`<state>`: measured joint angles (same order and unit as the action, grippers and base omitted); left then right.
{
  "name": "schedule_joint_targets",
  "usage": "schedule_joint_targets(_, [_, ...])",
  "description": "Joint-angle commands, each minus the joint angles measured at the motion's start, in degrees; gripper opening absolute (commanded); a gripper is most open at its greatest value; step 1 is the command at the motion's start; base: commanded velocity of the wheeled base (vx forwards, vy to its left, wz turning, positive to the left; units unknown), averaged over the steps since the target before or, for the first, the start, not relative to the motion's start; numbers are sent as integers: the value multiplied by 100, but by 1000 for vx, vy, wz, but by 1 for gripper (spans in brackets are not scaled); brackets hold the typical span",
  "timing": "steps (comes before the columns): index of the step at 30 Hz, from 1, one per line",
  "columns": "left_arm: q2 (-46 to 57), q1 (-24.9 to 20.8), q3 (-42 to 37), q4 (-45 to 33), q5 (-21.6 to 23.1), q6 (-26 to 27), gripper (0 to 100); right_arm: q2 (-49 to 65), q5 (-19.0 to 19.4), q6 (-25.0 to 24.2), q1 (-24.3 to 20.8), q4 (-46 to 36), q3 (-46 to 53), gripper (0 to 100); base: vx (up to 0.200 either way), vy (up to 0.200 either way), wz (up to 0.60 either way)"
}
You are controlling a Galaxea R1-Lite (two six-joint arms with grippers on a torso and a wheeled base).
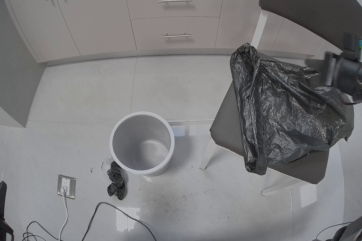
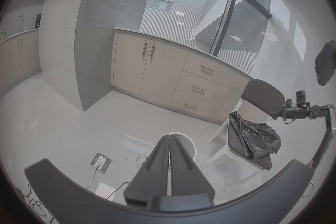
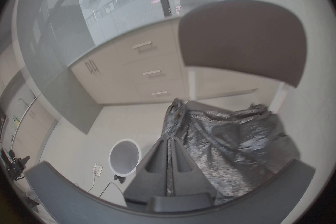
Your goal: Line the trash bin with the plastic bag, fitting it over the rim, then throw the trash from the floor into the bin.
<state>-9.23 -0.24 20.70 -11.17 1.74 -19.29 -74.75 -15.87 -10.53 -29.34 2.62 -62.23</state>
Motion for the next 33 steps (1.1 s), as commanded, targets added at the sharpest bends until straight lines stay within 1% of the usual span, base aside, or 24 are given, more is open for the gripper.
schedule_joint_targets(1, [-53, -64, 66, -386, 45, -154, 0, -2368, -645, -318, -1311, 72, -896, 0, 0, 0, 0])
schedule_joint_targets(4, [-18, -72, 83, -421, 45, -154, 0, -2456, -689, -318, -1425, 72, -887, 0, 0, 0, 0])
schedule_joint_targets(5, [-18, -81, 92, -430, 37, -154, 100, -2492, -707, -318, -1434, 72, -869, 0, 0, 0, 0])
schedule_joint_targets(6, [-18, -81, 92, -439, 45, -154, 100, -2492, -707, -318, -1443, 63, -869, 0, 0, 0, 0])
schedule_joint_targets(7, [-9, -90, 110, -492, 45, -163, 100, -2500, -795, -309, -1443, 54, -852, 0, 0, 0, 0])
schedule_joint_targets(8, [-9, -107, 110, -501, 45, -172, 100, -2500, -847, -300, -1434, 54, -852, 100, 0, 0, 0])
schedule_joint_targets(11, [70, -187, 110, -509, 45, -181, 100, -2439, -1041, -274, -1408, 46, -799, 100, 0, 0, 0])
schedule_joint_targets(15, [220, -231, 127, -518, 45, -190, 100, -2281, -1155, -230, -1408, 37, -676, 100, 0, 0, 0])
schedule_joint_targets(18, [228, -239, 162, -553, 45, -225, 100, -2158, -1498, -45, -1408, 54, -509, 100, 0, 0, 0])
schedule_joint_targets(21, [237, -231, 198, -597, 19, -269, 100, -2061, -1814, 7, -1399, 54, -316, 100, 0, 0, 0])
schedule_joint_targets(22, [237, -231, 198, -597, 10, -269, 100, -2061, -1832, 7, -1399, 54, -307, 100, 0, 0, 0])
schedule_joint_targets(23, [228, -231, 198, -606, -25, -278, 100, -2034, -2008, 16, -1399, 54, -166, 100, 0, 0, 0])
schedule_joint_targets(24, [211, -231, 198, -641, -34, -278, 100, -2034, -2262, -1, -1399, 72, 1, 100, 0, 0, 0])
schedule_joint_targets(25, [211, -231, 198, -650, -34, -278, 100, -2034, -2280, -1, -1390, 72, 18, 100, 0, 0, 0])
schedule_joint_targets(26, [211, -231, 198, -685, -34, -278, 100, -2026, -2561, -28, -1390, 89, 238, 100, 0, 0, 0])
schedule_joint_targets(27, [211, -231, 198, -711, -34, -278, 100, -2026, -2675, -28, -1390, 98, 352, 100, 0, 0, 0])
schedule_joint_targets(33, [193, -222, 198, -711, -34, -278, 100, -1999, -3071, -45, -1381, 98, 757, 100, 0, 0, 0])
